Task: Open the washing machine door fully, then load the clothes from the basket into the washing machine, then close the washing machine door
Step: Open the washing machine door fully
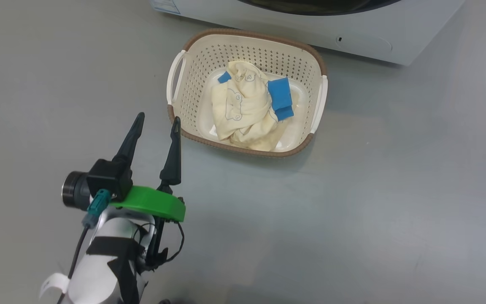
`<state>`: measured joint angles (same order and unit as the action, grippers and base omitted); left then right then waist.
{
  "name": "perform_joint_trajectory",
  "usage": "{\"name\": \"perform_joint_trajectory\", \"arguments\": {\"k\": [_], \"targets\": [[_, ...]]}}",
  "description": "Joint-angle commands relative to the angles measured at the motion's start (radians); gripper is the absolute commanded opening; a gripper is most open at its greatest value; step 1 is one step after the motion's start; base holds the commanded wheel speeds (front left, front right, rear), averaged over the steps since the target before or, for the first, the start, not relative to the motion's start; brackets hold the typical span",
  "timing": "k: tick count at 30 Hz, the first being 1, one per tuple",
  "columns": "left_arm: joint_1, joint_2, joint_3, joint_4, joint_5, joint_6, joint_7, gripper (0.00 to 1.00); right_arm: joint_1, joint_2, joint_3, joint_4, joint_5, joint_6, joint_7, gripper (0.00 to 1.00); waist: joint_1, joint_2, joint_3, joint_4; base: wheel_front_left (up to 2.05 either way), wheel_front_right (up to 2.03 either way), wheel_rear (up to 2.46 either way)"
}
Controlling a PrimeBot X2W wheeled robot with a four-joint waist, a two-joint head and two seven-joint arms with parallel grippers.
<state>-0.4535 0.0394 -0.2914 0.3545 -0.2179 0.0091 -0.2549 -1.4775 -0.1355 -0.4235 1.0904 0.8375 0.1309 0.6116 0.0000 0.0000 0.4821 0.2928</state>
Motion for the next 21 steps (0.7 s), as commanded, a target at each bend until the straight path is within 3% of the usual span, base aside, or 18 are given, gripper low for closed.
{"name": "perform_joint_trajectory", "arguments": {"k": [1,21], "targets": [[-0.023,0.016,0.036,-0.034,0.012,-0.001,-0.007,1.0,-0.071,0.011,0.017,-0.025,-0.016,0.0,0.013,0.0,0.0,0.0,0.007,0.004,0.0,0.0,0.0],[-0.042,0.011,0.038,-0.03,0.018,0.025,-0.007,1.0,-0.074,0.037,0.058,0.008,-0.018,0.0,0.141,0.0,0.0,0.0,0.027,0.01,0.0,0.0,0.0]]}}
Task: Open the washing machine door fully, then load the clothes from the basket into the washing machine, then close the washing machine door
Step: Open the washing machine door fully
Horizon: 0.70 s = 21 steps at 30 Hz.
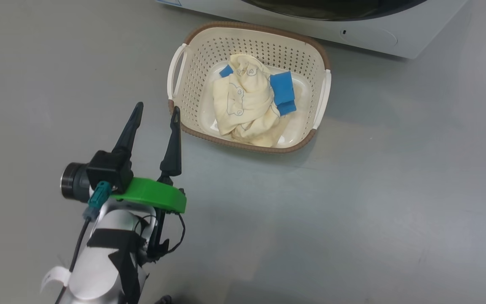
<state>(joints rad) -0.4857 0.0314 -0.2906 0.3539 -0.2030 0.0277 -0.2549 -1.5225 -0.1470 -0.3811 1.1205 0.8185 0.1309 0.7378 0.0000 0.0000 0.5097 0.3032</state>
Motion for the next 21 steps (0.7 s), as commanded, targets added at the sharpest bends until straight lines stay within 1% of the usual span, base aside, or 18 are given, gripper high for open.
{"name": "perform_joint_trajectory", "arguments": {"k": [1,9,17,21], "targets": [[-0.01,0.019,0.038,-0.03,0.001,0.006,-0.007,1.0,-0.026,0.05,0.018,-0.022,0.002,0.0,0.025,0.0,0.0,0.0,-0.001,-0.003,0.0,0.0,0.0],[-0.01,0.019,0.037,-0.026,-0.002,0.012,-0.007,1.0,0.027,0.067,0.041,-0.066,0.035,0.0,0.106,0.0,0.0,0.0,-0.015,-0.022,0.0,0.0,0.0],[-0.007,0.019,0.036,-0.018,-0.003,0.015,-0.007,1.0,0.111,0.089,0.073,-0.162,0.125,0.0,0.24,0.0,0.0,0.0,-0.036,-0.037,0.0,0.0,0.0],[-0.001,0.019,0.033,-0.019,-0.006,0.015,-0.007,1.0,0.16,0.094,0.092,-0.207,0.169,0.0,0.29,0.0,0.0,0.0,-0.048,-0.041,0.0,0.0,0.0]]}}
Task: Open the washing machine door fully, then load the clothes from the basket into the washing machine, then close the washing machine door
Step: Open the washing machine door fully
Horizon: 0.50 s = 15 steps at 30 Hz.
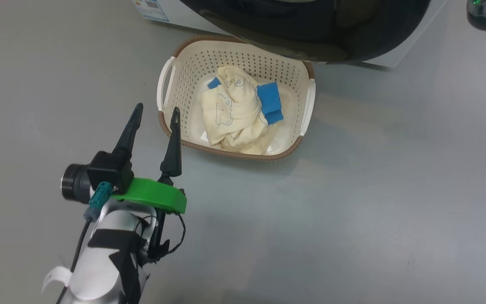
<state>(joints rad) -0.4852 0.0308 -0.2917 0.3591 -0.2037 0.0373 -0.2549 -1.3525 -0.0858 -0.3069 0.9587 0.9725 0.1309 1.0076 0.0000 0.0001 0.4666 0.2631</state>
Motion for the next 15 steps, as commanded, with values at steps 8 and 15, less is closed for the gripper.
{"name": "perform_joint_trajectory", "arguments": {"k": [8,15], "targets": [[0.012,0.02,0.026,-0.019,-0.017,0.005,-0.007,1.0,0.068,0.035,0.073,-0.105,0.118,0.0,0.092,0.0,0.0,-0.0001,-0.037,0.007,0.0,0.0,0.0],[0.027,0.019,0.023,-0.013,-0.022,0.01,-0.007,1.0,0.154,0.035,0.169,-0.175,0.24,0.0,0.124,0.0,0.0,-0.0001,-0.07,0.009,0.0,0.0,0.0]]}}
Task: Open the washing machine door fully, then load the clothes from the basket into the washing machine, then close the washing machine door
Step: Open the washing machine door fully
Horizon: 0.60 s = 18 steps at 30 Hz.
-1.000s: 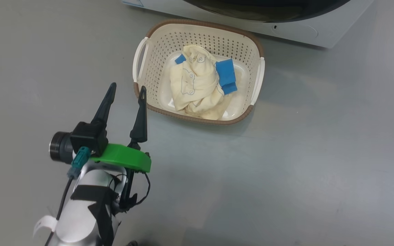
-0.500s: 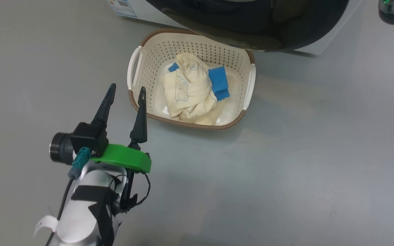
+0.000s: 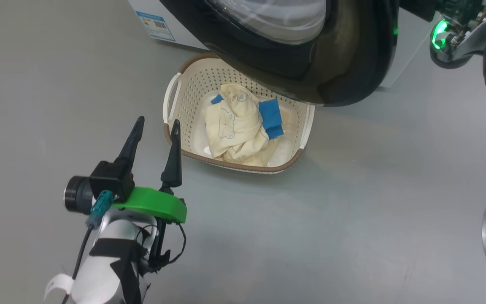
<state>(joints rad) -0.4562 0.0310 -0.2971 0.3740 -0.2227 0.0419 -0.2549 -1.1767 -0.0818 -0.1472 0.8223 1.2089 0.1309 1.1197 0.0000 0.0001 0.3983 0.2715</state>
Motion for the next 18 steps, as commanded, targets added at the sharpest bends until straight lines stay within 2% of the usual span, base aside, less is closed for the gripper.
{"name": "perform_joint_trajectory", "arguments": {"k": [1,9,18], "targets": [[0.0,0.019,0.028,-0.027,-0.004,0.006,-0.007,1.0,-0.009,0.031,0.021,-0.05,0.018,0.0,0.013,0.0,0.0,-0.0001,-0.005,0.002,0.0,0.0,0.0],[0.019,0.019,0.021,-0.02,-0.011,0.01,-0.007,1.0,0.083,0.031,0.087,-0.095,0.106,0.0,0.011,0.0,0.0,-0.0001,-0.048,0.009,0.0,0.0,0.0],[0.041,0.019,0.018,-0.009,-0.012,0.01,-0.007,1.0,0.19,0.031,0.207,-0.171,0.212,0.0,-0.013,0.0,0.0,-0.0001,-0.099,0.002,0.0,0.0,0.0]]}}
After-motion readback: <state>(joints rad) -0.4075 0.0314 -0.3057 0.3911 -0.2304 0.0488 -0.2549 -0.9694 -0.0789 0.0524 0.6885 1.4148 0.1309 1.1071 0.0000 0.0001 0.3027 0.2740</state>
